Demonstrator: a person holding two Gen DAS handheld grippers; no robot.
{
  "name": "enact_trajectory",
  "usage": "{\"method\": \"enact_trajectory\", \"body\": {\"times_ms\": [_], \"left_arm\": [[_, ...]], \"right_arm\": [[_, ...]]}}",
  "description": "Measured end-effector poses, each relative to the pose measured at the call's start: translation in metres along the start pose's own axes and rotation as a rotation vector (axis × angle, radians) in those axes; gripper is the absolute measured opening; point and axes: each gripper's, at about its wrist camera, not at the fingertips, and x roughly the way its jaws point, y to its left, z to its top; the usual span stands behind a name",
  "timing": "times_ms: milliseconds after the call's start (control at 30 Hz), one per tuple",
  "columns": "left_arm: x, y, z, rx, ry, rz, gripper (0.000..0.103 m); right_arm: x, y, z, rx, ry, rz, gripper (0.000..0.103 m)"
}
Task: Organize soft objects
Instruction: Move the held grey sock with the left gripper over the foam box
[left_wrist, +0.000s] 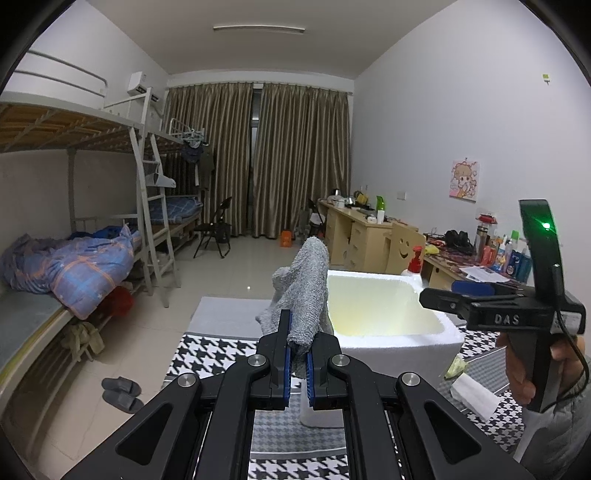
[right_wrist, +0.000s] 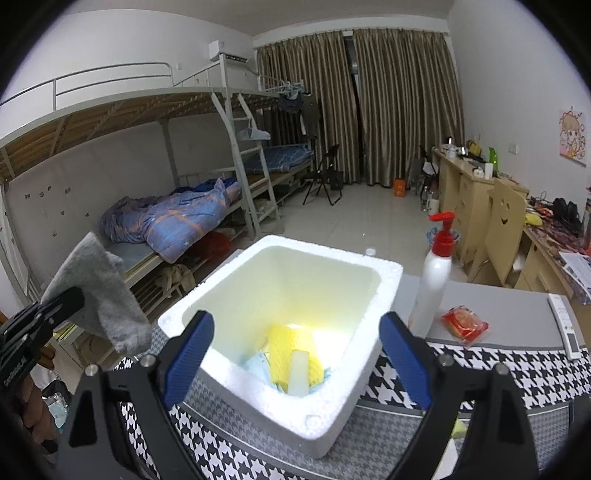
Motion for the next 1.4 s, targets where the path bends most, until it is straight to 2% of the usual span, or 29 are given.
{"method": "enact_trajectory", "body": {"times_ms": [233,600,833,1400], "left_arm": [[0.012,-0.010,0.008,0.013,0.018,-0.041,0.006],[0.013,-0.024,0.029,0.042,0.001,-0.084,0.006],[0.023,-0.033,0.032,0.046,0.019,-0.138,0.006],[0.069,-0.050,0.036,0.037,0.130,-0.177,0.006]], "right_arm": [[-0.013,-0.003,-0.004,-0.022,-0.023,-0.010,0.093],[-0.025,-0.015,-0.013,0.009,-0.037,-0.014,0.093],[-0.034,-0.019,-0.020,0.010,-0.047,-0.033,0.093],[-0.046,-0.039,-0.033,0.043,-0.049,-0.097,0.093]]}}
